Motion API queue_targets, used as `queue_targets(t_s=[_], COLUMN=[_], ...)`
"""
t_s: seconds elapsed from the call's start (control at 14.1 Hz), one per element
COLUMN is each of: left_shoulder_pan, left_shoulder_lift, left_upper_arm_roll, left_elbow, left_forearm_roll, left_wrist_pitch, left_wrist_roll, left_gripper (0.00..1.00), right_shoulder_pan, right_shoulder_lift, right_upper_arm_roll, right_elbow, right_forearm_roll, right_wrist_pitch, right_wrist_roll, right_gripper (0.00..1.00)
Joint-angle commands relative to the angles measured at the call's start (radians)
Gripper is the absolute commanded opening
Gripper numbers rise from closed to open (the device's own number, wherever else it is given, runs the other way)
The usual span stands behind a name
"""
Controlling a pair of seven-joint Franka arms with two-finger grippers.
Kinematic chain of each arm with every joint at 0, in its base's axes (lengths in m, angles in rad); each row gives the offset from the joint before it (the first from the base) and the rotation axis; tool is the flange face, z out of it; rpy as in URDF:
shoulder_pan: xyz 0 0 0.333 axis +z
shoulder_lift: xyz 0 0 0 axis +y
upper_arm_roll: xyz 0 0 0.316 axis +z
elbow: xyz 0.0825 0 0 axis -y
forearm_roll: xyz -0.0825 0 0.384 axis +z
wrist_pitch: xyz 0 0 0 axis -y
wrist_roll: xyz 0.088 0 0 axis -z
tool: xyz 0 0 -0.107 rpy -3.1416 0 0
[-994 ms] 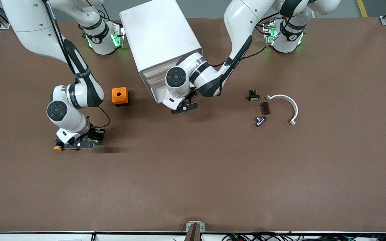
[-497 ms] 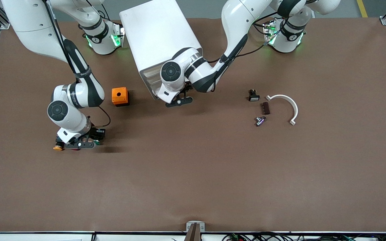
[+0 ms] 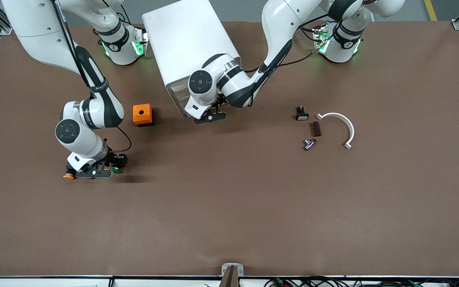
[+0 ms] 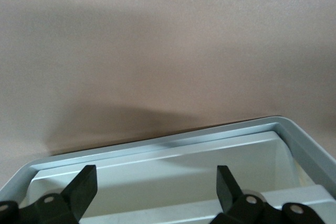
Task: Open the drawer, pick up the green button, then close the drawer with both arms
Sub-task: 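Lower the green button onto the table and open the right gripper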
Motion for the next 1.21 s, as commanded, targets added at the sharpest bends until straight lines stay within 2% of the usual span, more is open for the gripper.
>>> queue_targets(t_s=[0.0, 0.14, 0.43, 0.64, 0.92, 1.14], left_shoulder_pan=[-0.008, -0.008, -0.010, 0.006, 0.091, 0.170], left_shoulder_lift=[0.004, 0.004, 0.004, -0.001, -0.017, -0.046], left_upper_arm_roll=[-0.015, -0.017, -0.024, -0.024, -0.024, -0.024], left_elbow=[0.003, 0.003, 0.003, 0.003, 0.006, 0.006], left_forearm_roll=[0.003, 0.003, 0.003, 0.003, 0.004, 0.007], left_wrist_pitch=[0.003, 0.003, 0.003, 0.003, 0.003, 0.003], left_wrist_roll=[0.003, 0.003, 0.004, 0.003, 0.003, 0.002], left_gripper=[1.00, 1.00, 1.00, 1.00, 1.00, 1.00], right_shoulder_pan=[-0.013, -0.013, -0.026, -0.061, -0.144, -0.205], right_shoulder_lift=[-0.035, -0.066, -0.125, -0.191, -0.199, -0.253], right_upper_arm_roll=[0.019, 0.022, 0.030, 0.021, 0.019, 0.019], right_elbow=[0.005, 0.031, 0.205, 0.263, 0.494, 0.579], right_forearm_roll=[0.023, 0.023, 0.025, 0.026, 0.026, 0.025], right_wrist_pitch=[-0.018, -0.083, -0.413, -0.549, -0.890, -1.040], right_wrist_roll=[-0.013, -0.016, -0.057, -0.086, -0.250, -0.324], right_gripper=[1.00, 1.00, 1.00, 1.00, 1.00, 1.00])
